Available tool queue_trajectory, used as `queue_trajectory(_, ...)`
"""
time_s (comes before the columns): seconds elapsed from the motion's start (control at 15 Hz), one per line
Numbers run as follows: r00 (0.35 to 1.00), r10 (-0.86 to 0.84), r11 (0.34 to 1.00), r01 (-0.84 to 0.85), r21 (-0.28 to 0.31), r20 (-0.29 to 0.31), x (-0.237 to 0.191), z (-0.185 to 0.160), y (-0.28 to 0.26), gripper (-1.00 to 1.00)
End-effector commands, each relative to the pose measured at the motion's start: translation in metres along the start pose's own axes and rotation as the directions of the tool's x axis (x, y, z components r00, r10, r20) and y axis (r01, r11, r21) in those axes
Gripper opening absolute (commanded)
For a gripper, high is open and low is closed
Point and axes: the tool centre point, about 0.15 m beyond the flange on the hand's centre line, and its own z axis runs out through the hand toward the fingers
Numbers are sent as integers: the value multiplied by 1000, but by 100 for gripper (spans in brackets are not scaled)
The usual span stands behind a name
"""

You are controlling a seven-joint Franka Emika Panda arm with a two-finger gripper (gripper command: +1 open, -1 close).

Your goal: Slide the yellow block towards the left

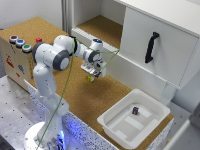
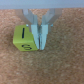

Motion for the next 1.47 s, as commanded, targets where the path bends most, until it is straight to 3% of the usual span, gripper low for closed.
queue_trajectory(0.0, 999, 4, 1000, -4, 4, 51, 16, 3, -40, -100)
queue_trajectory(0.33, 999, -29, 999, 28, 21, 32, 6, -2, -64, -100)
queue_trajectory(0.53, 1000, 8, 1000, -7, 29, -23, -13, -31, -60, -100)
queue_trajectory(0.67, 1000, 1, 999, 0, 49, -24, -26, -54, -63, -100)
queue_trajectory(0.73, 1000, -14, 998, 16, 56, -26, -34, -65, -67, 100)
queue_trajectory(0.93, 998, -50, 996, 54, 71, -50, -49, -84, -78, 100)
queue_trajectory(1.27, 999, -46, 998, 46, 49, -18, -44, -68, -89, 100)
queue_trajectory(1.4, 998, -51, 998, 52, 46, -31, -40, -60, -88, 100)
